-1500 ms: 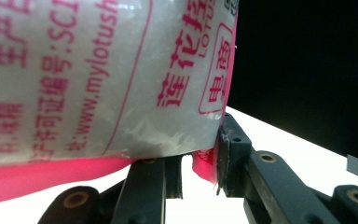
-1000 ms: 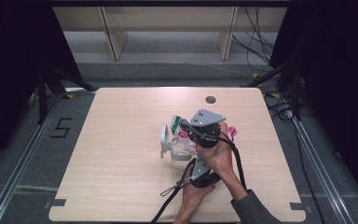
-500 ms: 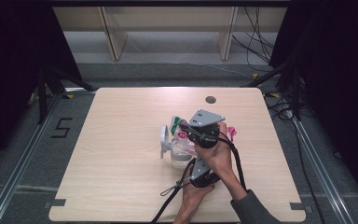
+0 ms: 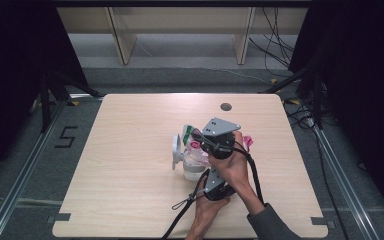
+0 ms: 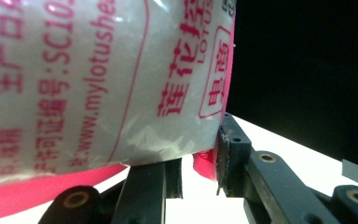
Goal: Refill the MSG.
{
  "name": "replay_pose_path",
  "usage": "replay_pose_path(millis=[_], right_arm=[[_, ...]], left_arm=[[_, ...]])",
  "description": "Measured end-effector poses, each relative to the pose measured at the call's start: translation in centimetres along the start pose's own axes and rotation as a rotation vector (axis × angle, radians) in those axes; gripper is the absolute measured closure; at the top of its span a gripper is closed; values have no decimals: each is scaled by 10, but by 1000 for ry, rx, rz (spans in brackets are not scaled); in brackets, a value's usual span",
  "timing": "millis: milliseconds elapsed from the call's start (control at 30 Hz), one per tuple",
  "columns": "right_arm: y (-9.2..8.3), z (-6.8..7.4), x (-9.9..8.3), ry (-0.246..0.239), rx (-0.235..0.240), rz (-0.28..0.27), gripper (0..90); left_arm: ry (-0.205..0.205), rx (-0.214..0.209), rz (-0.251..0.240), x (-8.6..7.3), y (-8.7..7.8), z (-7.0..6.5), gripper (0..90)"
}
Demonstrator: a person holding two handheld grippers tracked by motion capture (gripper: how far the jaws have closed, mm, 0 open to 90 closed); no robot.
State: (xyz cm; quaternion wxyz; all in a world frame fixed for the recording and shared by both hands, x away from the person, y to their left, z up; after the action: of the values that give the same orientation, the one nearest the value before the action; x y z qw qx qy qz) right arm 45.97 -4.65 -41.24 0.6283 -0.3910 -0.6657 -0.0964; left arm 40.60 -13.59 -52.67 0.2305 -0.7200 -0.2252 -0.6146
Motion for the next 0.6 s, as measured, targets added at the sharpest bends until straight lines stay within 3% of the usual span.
replay_pose_path(millis=[33,67,133,167,200,233,333,367,400,467,600], right_arm=[[1,1,-1,7,-2,3,900],[1,2,-2,3,11,11,900],[0,1,0,12,0,1,900],[0,0,2,-7,1,-8,900],[-1,1,1,8,-2,-2,900],[1,1,1,-19,2,-2,900],[1,3,1,-6,8,-2,900],[-1,5,2,5,21,4,900],[-1,4,3,1,3,-10,900],[1,3,3,-37,-1,-5,900],[1,3,2,-20,3,-4,900]], left_arm=[[-40,12,-35,3,2,-1,740],[-40,13,-36,3,2,-1,741],[6,9,4,0,-1,1,741],[-4,10,-8,2,0,0,741],[-29,9,-31,4,1,-2,741],[-31,11,-32,3,1,-2,740],[-24,13,-28,3,1,0,742],[7,7,-4,1,-1,1,743],[-45,14,-51,6,2,-2,743],[-20,8,-25,3,0,-1,742],[-22,10,-28,3,1,-1,743]])
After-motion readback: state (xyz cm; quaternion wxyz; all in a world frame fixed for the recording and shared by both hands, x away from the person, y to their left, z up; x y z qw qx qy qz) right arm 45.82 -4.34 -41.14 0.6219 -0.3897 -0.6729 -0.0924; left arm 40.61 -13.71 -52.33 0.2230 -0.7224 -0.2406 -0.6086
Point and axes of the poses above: each handheld gripper's, and its own axes: y roughly forward along the jaws, x roughly out of its top, z roughly to its left, the point moved 10 cm from there along y, roughly forward along the jaws, and after that the axes turned 6 degrees about -z, right-handed, at the moved point
